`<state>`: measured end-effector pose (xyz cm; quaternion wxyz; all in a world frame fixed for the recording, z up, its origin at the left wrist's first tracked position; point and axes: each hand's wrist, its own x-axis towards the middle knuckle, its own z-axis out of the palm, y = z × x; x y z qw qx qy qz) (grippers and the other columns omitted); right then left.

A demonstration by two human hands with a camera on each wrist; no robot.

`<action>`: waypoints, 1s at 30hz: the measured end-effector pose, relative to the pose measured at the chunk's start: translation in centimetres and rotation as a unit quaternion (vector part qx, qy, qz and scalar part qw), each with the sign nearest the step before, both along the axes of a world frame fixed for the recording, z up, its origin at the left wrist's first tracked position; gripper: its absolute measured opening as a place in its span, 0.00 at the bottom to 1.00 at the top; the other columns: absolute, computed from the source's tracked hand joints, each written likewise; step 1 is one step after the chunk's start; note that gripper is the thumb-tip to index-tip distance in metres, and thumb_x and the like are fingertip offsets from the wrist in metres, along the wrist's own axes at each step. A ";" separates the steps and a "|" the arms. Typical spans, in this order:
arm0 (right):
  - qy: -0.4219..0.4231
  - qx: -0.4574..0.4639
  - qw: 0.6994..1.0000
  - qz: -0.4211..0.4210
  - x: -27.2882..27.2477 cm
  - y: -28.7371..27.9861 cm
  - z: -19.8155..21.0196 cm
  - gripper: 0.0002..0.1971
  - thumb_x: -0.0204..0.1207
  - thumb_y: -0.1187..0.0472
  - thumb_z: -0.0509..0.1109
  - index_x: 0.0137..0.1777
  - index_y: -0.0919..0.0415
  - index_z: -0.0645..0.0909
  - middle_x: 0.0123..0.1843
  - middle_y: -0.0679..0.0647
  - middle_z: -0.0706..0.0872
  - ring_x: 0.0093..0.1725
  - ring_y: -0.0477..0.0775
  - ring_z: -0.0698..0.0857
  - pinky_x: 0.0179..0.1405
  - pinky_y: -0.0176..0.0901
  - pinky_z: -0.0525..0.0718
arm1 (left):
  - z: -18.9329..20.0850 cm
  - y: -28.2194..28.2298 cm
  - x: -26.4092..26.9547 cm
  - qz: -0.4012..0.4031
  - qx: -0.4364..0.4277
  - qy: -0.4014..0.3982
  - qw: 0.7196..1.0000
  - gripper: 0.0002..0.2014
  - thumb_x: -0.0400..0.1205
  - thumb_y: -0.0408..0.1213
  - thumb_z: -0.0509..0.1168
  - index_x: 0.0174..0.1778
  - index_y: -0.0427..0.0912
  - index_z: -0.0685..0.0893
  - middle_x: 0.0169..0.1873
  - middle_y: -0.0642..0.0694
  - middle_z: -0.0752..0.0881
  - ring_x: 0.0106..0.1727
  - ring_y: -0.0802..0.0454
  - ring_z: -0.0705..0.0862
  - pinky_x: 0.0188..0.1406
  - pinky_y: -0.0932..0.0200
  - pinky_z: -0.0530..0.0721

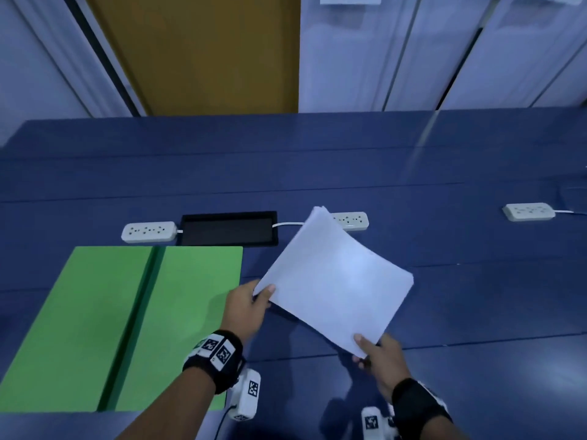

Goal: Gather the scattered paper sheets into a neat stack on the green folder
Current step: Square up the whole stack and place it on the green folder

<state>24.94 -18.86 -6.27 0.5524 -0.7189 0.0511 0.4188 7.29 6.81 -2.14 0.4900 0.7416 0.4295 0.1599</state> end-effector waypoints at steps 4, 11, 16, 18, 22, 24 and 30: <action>0.136 0.029 0.990 -0.022 -5.1 -0.5 0.6 0.11 0.81 0.70 0.77 0.63 0.70 0.86 0.43 0.58 0.90 0.27 0.48 0.78 0.21 0.36 0.72 | 5.2 1.2 0.4 -0.012 0.129 -0.008 0.992 0.26 0.83 0.59 0.62 0.36 0.37 0.86 0.24 0.43 0.84 0.28 0.45 0.79 0.35 0.46 0.83; -0.131 -0.108 0.972 0.164 -3.8 -3.0 9.6 0.37 0.63 0.68 0.90 0.72 0.56 0.80 0.41 0.59 0.91 0.33 0.60 0.90 0.28 0.42 0.85 | 15.3 1.6 0.0 -0.109 0.286 -0.070 0.949 0.14 0.87 0.44 0.66 0.39 0.42 0.85 0.26 0.52 0.75 0.29 0.57 0.72 0.30 0.64 0.67; -0.640 0.001 0.716 0.279 -0.7 3.8 26.0 0.37 0.76 0.50 0.83 0.83 0.51 0.73 0.76 0.45 0.79 0.79 0.44 0.75 0.81 0.43 0.66 | 19.3 0.6 0.3 -0.227 0.368 -0.020 0.901 0.07 0.85 0.40 0.63 0.49 0.47 0.87 0.37 0.52 0.83 0.38 0.47 0.83 0.36 0.48 0.82; -0.665 -0.066 0.619 0.411 -0.5 7.1 28.8 0.35 0.80 0.45 0.78 0.85 0.46 0.69 0.78 0.40 0.80 0.81 0.45 0.76 0.85 0.53 0.60 | 20.2 -0.3 0.5 -0.248 0.416 0.007 0.875 0.12 0.81 0.40 0.59 0.51 0.50 0.88 0.40 0.52 0.85 0.36 0.41 0.85 0.30 0.47 0.83; -0.612 -0.181 0.575 0.512 -1.2 10.3 30.5 0.05 0.86 0.53 0.66 0.57 0.44 0.82 0.42 0.47 0.87 0.46 0.57 0.85 0.49 0.55 0.87 | 21.1 -1.7 -0.1 -0.247 0.483 0.006 0.840 0.13 0.79 0.38 0.59 0.52 0.54 0.87 0.39 0.52 0.84 0.29 0.41 0.82 0.20 0.51 0.78; -0.596 -0.148 0.596 0.517 -1.4 10.5 30.5 0.08 0.85 0.54 0.63 0.55 0.42 0.83 0.38 0.49 0.84 0.40 0.55 0.81 0.42 0.55 0.85 | 21.1 -1.3 -1.0 -0.239 0.441 -0.030 0.865 0.14 0.82 0.39 0.61 0.58 0.57 0.88 0.44 0.55 0.87 0.38 0.47 0.87 0.29 0.51 0.83; -0.506 0.067 0.780 0.361 2.3 7.0 32.5 0.08 0.82 0.49 0.72 0.54 0.34 0.92 0.42 0.36 0.94 0.41 0.34 0.90 0.42 0.30 0.85 | 14.9 2.6 -9.8 -0.097 0.119 0.002 0.988 0.24 0.75 0.50 0.83 0.68 0.59 0.89 0.57 0.68 0.91 0.58 0.67 0.89 0.64 0.53 0.87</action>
